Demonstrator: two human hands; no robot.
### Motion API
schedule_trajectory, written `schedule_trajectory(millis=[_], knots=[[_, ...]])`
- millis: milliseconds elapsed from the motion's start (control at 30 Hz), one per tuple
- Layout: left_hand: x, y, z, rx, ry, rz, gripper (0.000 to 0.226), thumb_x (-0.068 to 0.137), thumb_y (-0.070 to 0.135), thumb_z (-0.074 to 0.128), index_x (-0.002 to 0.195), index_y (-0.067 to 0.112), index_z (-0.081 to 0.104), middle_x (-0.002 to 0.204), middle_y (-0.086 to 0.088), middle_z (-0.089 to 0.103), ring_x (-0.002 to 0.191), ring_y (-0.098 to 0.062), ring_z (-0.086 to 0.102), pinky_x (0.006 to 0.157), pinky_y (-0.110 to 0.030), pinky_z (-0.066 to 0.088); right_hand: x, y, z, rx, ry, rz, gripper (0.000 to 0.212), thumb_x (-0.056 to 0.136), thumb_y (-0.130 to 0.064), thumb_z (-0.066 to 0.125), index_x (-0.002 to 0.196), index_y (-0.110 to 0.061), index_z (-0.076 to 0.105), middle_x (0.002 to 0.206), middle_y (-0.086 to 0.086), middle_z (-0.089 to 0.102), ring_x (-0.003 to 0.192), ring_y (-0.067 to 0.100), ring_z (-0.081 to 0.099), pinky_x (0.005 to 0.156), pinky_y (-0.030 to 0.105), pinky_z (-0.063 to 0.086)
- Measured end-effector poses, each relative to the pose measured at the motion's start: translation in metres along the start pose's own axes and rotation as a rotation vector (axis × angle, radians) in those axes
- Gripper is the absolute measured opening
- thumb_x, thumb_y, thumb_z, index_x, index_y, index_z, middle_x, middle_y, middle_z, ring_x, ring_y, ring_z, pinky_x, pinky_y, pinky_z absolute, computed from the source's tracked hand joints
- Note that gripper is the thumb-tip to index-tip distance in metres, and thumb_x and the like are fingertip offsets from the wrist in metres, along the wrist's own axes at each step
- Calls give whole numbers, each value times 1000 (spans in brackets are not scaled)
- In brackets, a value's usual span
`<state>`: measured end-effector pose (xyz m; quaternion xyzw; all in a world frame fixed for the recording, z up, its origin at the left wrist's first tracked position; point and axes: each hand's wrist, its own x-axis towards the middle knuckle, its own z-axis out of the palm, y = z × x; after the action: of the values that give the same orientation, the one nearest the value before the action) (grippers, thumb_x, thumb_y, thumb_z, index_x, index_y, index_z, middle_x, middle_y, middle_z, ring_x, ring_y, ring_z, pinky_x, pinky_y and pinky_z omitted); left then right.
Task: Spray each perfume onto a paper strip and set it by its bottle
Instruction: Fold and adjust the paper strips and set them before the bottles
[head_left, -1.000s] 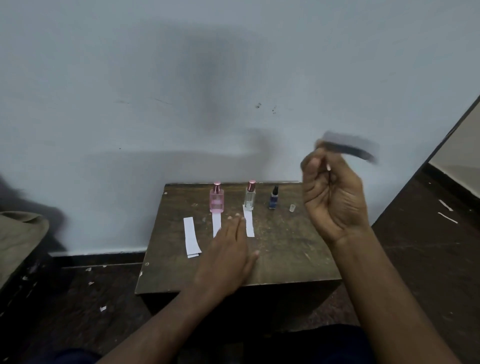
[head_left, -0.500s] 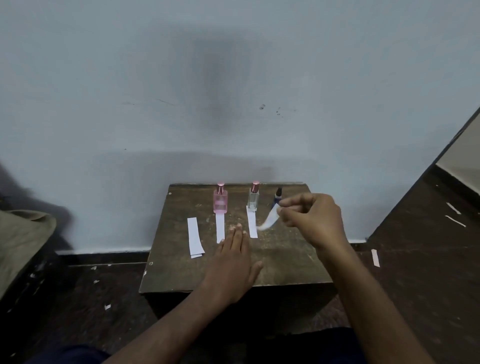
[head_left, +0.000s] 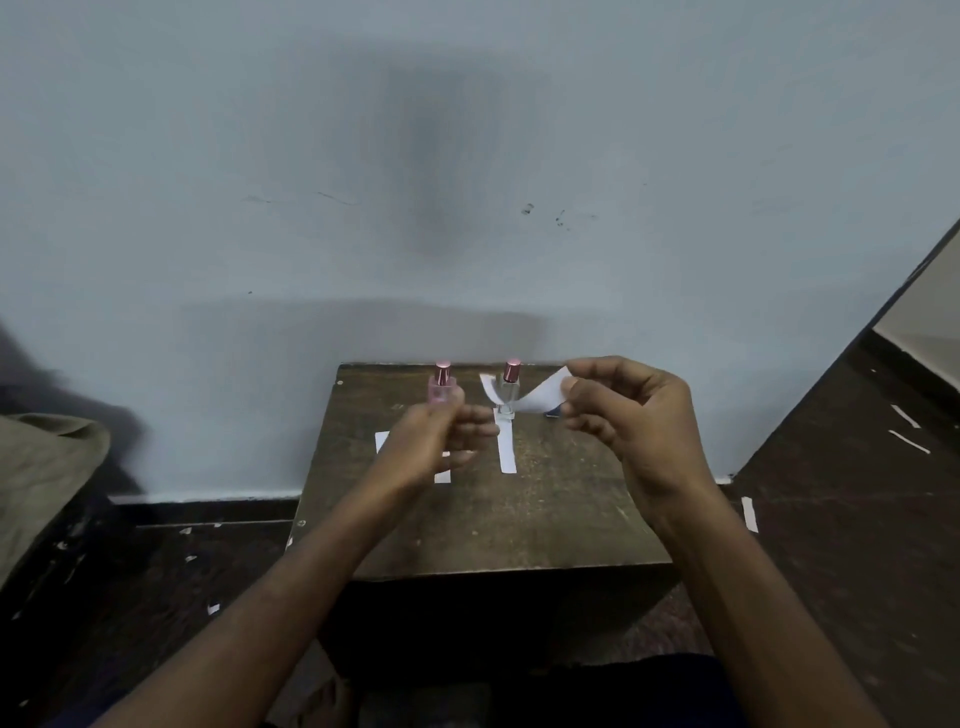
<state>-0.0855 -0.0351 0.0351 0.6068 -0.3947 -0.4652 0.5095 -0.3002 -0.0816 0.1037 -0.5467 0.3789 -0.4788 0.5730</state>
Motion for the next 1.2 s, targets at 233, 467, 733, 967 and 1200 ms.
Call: schedule_trajectory(millis=[233, 467, 733, 967, 1200], knots=[[-21, 28, 0, -727, -258, -35, 104, 98, 81, 15, 127, 1, 74, 135, -18, 71, 121, -31, 70, 110, -42, 54, -19, -18, 30, 411, -447, 221, 21, 87, -3, 65, 102, 9, 68, 87, 13, 74, 59, 9, 63, 59, 19, 57], [-32, 31, 7, -987, -636, 105, 122, 91, 93, 17, 163, -6, 22, 169, -26, 27, 153, -37, 38, 129, -46, 27, -16, 2, 33, 10, -59, -2, 5, 90, -1, 77, 94, -2, 79, 77, 12, 76, 66, 19, 70, 63, 26, 59], [-37, 29, 7, -1030, -707, 100, 126, 88, 95, 23, 162, -8, 23, 169, -29, 25, 160, -42, 20, 134, -48, 5, -15, 4, 22, -3, 77, -169, 6, 91, -2, 77, 96, -4, 80, 77, 17, 76, 68, 22, 72, 66, 30, 59], [-36, 32, 3, -1032, -733, 91, 129, 88, 96, 24, 162, -9, 19, 169, -31, 21, 160, -44, 16, 133, -48, 5, -18, 2, 27, 37, 79, -187, 7, 90, 0, 76, 97, 1, 79, 80, 20, 74, 66, 21, 71, 65, 30, 59], [-35, 33, -1, -1039, -766, 92, 130, 87, 96, 25, 162, -10, 16, 169, -32, 19, 160, -46, 12, 133, -49, 3, -19, 2, 28, 49, 66, -203, 7, 90, 1, 75, 96, 0, 78, 77, 19, 75, 65, 20, 71, 64, 27, 60]])
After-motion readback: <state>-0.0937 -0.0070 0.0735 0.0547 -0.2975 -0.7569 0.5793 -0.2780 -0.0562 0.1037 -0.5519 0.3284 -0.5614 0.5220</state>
